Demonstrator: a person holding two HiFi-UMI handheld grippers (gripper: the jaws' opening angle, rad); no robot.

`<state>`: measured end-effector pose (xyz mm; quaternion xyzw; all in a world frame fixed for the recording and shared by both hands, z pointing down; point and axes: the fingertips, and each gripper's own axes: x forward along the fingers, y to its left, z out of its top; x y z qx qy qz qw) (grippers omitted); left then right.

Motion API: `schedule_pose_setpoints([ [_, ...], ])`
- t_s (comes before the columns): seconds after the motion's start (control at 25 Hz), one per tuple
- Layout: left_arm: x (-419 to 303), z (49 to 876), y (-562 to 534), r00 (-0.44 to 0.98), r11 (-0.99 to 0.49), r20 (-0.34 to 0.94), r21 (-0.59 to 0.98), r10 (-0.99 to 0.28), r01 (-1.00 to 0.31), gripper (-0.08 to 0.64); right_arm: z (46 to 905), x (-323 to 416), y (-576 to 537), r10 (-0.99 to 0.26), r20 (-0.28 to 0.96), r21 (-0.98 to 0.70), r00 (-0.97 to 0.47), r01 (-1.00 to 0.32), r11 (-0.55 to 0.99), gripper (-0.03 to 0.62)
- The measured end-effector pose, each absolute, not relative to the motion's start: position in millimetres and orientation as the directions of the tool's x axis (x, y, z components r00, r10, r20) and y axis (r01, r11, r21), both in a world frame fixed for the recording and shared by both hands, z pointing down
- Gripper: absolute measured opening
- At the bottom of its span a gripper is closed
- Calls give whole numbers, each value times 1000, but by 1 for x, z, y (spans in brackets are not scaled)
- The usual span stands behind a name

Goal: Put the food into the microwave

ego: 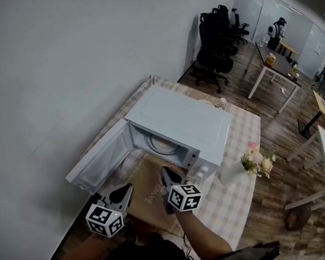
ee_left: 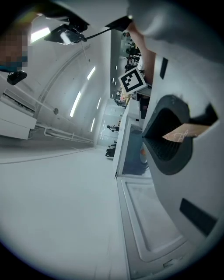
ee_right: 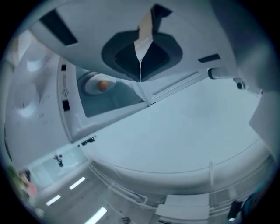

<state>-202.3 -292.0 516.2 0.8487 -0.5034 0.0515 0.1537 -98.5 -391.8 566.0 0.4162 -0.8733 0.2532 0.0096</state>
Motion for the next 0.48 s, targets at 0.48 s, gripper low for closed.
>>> schedule_pose_setpoints([
  [0.48,-214,462,-232,366,-355,185,92,-912,-930,8,490,-117,-318,-590,171,-191,-789,-615,765,14],
])
